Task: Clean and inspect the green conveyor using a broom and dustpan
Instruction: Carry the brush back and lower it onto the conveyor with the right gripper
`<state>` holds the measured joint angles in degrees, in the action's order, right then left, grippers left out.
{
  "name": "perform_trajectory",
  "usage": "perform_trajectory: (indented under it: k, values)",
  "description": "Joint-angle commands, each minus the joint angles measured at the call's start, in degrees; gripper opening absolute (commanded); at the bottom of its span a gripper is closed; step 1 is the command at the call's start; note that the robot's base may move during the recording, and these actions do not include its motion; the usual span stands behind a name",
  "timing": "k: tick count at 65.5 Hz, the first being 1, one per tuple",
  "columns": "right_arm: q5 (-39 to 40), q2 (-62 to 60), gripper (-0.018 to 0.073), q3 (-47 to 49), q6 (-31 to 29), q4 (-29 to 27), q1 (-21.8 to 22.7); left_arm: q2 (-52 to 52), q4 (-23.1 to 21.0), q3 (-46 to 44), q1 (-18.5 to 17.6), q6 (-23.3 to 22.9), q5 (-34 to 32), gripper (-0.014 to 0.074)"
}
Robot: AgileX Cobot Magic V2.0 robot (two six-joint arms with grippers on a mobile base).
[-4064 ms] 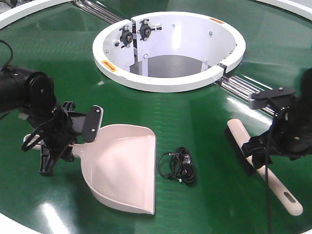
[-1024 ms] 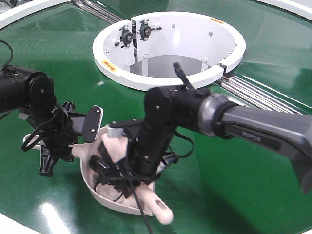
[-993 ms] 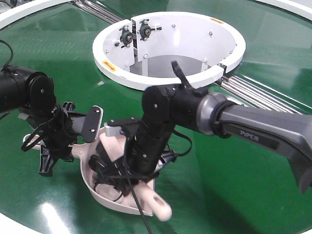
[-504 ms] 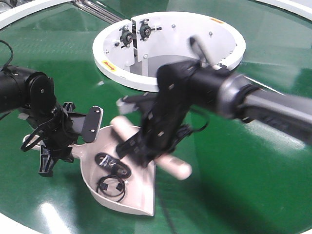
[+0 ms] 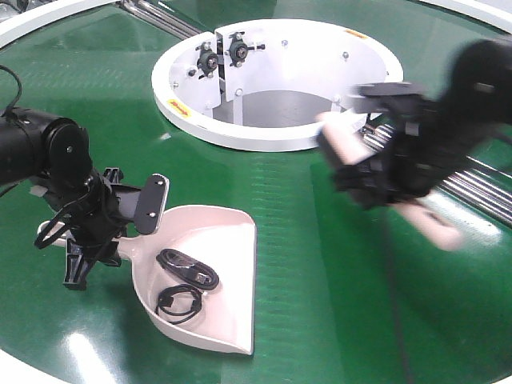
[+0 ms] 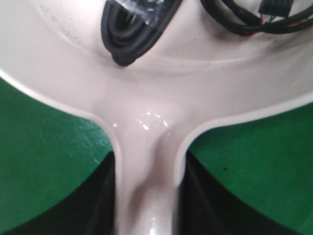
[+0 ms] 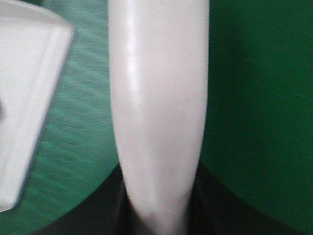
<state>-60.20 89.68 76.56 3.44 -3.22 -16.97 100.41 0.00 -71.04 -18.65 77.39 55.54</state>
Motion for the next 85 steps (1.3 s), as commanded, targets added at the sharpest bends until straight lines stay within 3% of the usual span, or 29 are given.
perform_trajectory:
  k: [1, 19, 53, 85]
  values:
    - [5.5, -6.0, -0.0005, -4.4, -0.7, 0.5, 4.6, -2.6, -0.7, -1.5, -0.6, 0.4, 0.5, -0.0006]
    - [5.5, -9.1, -0.0005, -14.0, -3.0, 1.7, 11.4, -2.6, -0.7, -1.5, -0.6, 0.4, 0.5, -0.0006]
    - [10.3, -9.1, 0.0005, -23.4, -3.4, 2.4, 11.5, -2.6, -0.7, -1.5, -0.6, 0.4, 0.5, -0.0006]
    - [11.9, -8.0, 0.0064, -24.7, -3.4, 2.6, 11.5, -2.6, -0.8, -1.5, -0.6, 0.4, 0.3, -0.0006]
